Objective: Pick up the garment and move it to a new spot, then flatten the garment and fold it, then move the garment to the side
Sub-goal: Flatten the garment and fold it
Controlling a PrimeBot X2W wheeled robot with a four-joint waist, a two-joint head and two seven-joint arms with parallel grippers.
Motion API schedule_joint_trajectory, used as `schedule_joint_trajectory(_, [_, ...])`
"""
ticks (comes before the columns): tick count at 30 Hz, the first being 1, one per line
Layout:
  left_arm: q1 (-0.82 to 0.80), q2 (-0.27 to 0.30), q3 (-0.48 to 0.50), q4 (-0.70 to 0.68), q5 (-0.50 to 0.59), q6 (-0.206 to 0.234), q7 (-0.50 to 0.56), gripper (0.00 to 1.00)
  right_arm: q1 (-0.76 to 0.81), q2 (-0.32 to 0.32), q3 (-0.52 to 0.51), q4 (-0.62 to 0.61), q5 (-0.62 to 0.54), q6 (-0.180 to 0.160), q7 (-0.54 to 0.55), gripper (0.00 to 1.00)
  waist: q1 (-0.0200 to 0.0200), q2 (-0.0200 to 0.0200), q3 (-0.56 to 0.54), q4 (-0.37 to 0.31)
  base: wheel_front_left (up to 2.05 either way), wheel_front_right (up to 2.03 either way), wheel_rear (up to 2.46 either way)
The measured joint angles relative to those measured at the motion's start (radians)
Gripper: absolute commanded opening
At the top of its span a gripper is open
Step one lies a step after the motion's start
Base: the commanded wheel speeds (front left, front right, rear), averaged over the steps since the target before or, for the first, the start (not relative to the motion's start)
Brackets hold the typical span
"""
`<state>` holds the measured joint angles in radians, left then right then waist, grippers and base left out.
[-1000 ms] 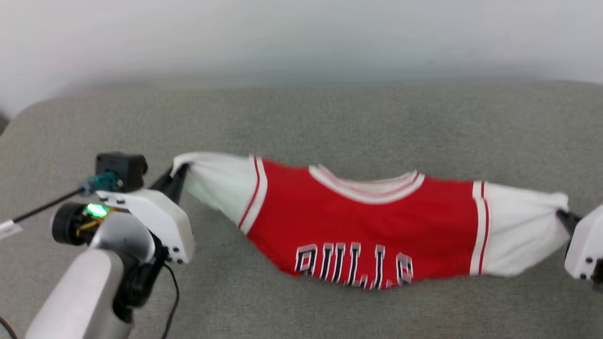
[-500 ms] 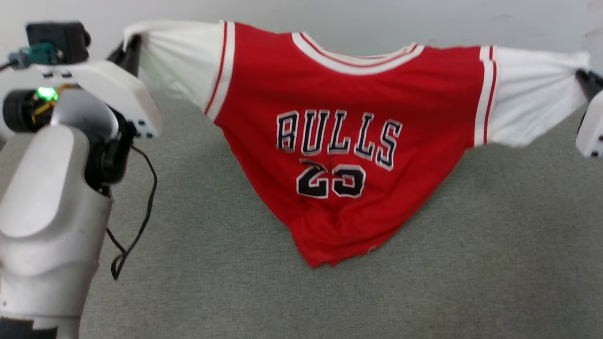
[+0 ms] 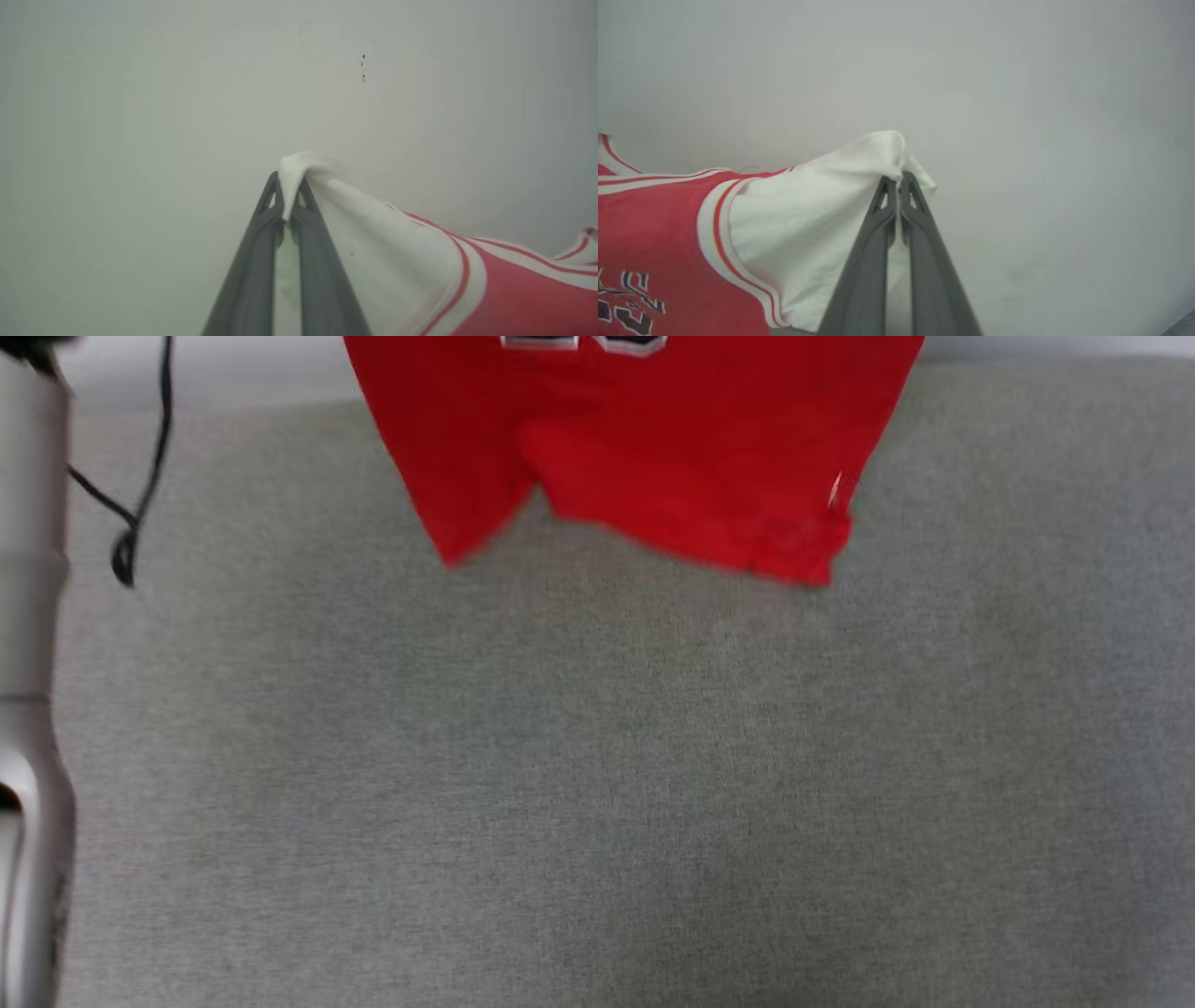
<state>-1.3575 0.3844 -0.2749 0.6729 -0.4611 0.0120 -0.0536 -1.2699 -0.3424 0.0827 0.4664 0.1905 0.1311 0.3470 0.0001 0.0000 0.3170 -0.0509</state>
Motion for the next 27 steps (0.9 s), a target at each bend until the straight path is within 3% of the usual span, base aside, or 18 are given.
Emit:
schedule_joint_trajectory(7, [-0.214, 0.005, -0.016, 0.071, 0.044, -0.026, -0.107, 0.00, -0.223, 0.005, 0.039, 0.078, -0.044, 0.000, -0.139, 0.00, 0.0000, 0.0000, 0.109, -0.020, 0.00, 0.00, 0.00])
schedule_joint_trajectory(13, [-0.345, 0.004, -0.030, 0.115, 0.062, -0.040, -0.135, 0.00, -0.357, 0.007, 0.088, 0.135, -0.049, 0.000, -0.223, 0.00, 0.0001, 0.0000, 0.204, -0.032, 0.00, 0.00, 0.00])
schedule_joint_trajectory(27, [-0.349, -0.037, -0.033, 0.263, 0.010, -0.092, -0.167, 0.00, -0.411, 0.064, 0.206, 0.311, -0.007, 0.000, -0.329, 0.00, 0.0001, 0.0000, 0.344, -0.029, 0.00, 0.00, 0.00])
